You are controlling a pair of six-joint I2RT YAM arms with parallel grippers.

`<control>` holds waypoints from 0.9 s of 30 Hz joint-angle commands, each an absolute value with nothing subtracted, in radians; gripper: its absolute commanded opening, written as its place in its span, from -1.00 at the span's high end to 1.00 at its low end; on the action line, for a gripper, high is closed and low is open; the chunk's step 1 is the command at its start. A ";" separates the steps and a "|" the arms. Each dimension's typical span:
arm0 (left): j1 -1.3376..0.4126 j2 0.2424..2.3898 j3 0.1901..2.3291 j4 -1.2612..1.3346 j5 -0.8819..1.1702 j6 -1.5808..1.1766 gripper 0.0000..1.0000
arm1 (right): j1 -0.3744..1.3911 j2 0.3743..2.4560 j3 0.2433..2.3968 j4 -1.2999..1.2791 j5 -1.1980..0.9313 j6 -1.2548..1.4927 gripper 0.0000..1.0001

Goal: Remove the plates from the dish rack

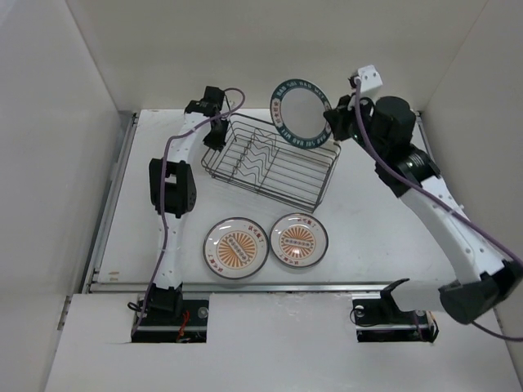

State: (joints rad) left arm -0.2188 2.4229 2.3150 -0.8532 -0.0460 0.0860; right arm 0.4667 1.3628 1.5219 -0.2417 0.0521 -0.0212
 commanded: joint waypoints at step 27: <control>-0.179 2.209 2.092 -0.848 -0.103 -0.417 1.00 | 0.500 1.038 0.729 -0.316 -0.276 0.735 1.00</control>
